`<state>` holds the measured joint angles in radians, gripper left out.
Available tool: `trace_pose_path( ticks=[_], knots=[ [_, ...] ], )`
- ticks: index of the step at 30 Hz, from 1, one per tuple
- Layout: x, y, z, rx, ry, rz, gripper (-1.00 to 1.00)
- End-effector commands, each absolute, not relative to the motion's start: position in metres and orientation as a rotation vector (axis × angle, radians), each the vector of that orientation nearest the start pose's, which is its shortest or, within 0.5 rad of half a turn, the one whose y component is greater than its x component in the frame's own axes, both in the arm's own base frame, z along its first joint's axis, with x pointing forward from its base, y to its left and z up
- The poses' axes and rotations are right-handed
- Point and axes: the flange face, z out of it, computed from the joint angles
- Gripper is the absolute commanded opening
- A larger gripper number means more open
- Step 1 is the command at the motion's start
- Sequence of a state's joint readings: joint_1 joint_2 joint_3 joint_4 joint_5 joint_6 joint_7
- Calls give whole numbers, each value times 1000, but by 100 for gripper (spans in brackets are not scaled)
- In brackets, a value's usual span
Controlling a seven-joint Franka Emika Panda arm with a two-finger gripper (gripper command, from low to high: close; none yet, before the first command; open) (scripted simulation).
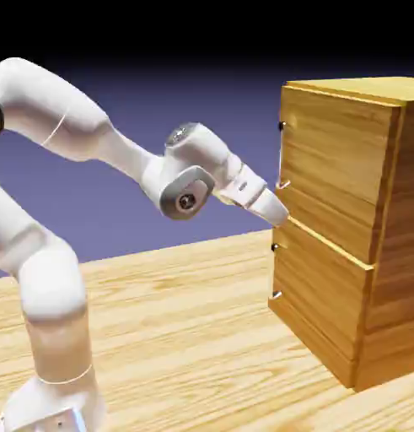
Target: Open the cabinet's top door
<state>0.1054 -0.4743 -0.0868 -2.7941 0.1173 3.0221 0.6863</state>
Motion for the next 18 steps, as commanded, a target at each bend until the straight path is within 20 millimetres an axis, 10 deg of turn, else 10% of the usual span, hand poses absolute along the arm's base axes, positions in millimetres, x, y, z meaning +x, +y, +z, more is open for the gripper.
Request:
trace_pose_path(
  ticks=[1,18],
  knots=[
    [407,-3,411,-2475,1052,-807,0],
    [403,-35,199,-2521,1573,-160,0]
  ],
)
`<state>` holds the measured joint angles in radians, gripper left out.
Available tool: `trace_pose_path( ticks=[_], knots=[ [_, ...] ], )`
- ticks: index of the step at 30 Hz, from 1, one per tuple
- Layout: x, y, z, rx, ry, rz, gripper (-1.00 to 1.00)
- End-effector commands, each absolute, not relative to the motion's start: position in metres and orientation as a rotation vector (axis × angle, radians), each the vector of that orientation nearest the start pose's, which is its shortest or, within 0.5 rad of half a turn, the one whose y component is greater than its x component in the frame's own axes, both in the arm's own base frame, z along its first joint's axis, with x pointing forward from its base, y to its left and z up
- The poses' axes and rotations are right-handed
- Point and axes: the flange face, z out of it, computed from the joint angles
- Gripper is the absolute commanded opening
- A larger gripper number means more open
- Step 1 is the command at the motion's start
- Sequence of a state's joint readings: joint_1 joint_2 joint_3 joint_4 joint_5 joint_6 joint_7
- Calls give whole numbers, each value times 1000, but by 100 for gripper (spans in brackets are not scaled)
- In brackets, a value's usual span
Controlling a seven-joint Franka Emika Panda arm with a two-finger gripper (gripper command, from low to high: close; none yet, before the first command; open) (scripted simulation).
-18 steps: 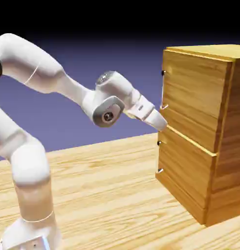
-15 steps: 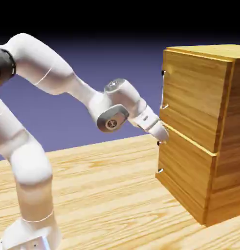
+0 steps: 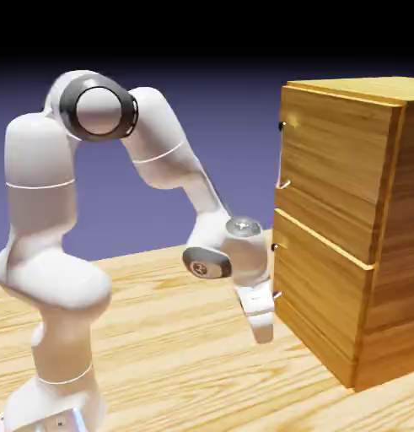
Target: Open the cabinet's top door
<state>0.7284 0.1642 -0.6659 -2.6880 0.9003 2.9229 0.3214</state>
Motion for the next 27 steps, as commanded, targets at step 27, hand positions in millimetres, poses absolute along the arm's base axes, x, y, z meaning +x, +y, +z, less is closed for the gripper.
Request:
trace_pose_path(
  ticks=[27],
  knots=[
    [435,-33,323,-2278,1517,-1378,0]
  ],
)
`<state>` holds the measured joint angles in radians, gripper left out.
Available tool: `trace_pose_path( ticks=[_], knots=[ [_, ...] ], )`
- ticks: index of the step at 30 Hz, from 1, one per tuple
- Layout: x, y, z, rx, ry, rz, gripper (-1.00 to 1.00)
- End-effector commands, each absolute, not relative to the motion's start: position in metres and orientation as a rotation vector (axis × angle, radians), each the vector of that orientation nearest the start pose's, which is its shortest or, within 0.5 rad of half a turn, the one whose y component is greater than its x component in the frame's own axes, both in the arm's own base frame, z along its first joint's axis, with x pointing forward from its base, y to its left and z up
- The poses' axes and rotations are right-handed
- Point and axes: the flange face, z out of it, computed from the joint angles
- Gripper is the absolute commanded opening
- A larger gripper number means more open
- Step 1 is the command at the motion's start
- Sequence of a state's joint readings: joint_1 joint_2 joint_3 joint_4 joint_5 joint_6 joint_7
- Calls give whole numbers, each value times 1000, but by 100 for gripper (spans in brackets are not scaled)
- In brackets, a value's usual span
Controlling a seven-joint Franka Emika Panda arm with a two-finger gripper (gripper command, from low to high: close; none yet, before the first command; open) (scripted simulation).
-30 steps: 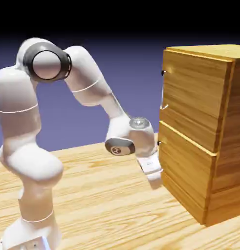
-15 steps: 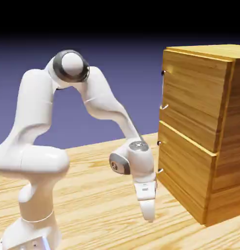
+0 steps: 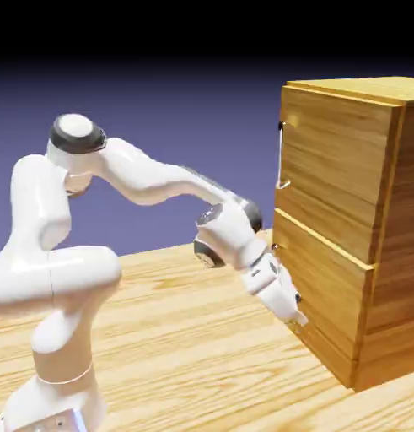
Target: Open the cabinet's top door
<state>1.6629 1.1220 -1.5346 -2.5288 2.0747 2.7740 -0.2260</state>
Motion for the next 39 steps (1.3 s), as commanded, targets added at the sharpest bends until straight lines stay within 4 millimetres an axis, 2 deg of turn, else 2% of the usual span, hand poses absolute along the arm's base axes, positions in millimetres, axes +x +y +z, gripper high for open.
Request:
trace_pose_path(
  ticks=[1,6,11,12,16,17,18,19,25,32,39],
  knots=[
    [437,-22,337,-2241,1461,-1436,0],
    [434,47,412,-2017,1135,-1674,0],
    [405,130,485,-1755,785,-1796,0],
    [405,130,485,-1755,784,-1796,0],
    [449,128,485,-1755,784,-1796,0],
    [455,128,485,-1755,784,-1796,0],
    [455,128,485,-1755,784,-1796,-100],
    [455,128,485,-1755,784,-1796,-100],
    [409,103,485,-1765,627,-1691,-100],
    [359,65,485,-1765,442,-1560,-100],
    [323,24,485,-1755,286,-1443,-100]
  ],
)
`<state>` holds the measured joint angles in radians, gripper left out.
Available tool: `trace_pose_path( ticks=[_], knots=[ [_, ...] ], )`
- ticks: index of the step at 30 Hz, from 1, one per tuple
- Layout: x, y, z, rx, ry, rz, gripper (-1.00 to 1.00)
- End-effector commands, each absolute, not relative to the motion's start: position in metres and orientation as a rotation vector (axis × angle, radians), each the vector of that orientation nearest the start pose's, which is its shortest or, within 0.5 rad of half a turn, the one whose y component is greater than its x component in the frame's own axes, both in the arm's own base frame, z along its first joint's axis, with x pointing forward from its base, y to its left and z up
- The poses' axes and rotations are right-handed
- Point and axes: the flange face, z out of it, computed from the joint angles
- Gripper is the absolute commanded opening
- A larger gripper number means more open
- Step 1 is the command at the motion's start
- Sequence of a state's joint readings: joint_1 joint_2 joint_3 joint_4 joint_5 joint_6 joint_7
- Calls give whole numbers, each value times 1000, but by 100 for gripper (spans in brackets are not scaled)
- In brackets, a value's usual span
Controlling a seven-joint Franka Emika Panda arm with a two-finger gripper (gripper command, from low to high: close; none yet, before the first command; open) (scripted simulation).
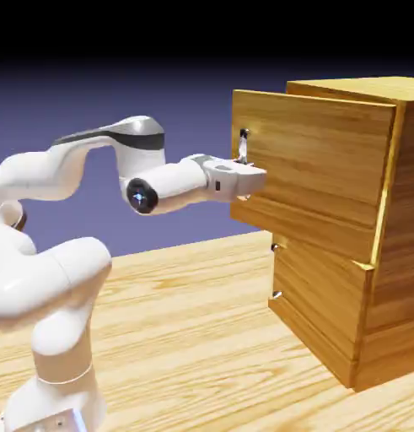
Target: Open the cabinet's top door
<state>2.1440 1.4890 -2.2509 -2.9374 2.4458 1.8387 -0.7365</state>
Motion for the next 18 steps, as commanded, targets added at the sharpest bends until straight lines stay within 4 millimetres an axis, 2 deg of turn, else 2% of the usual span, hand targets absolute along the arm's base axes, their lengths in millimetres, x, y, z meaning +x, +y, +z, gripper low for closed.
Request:
trace_pose_path(
  ticks=[1,18],
  knots=[
    [318,18,485,-1753,266,-1427,-100],
    [269,-84,485,-1701,-42,-1173,-100]
  ],
)
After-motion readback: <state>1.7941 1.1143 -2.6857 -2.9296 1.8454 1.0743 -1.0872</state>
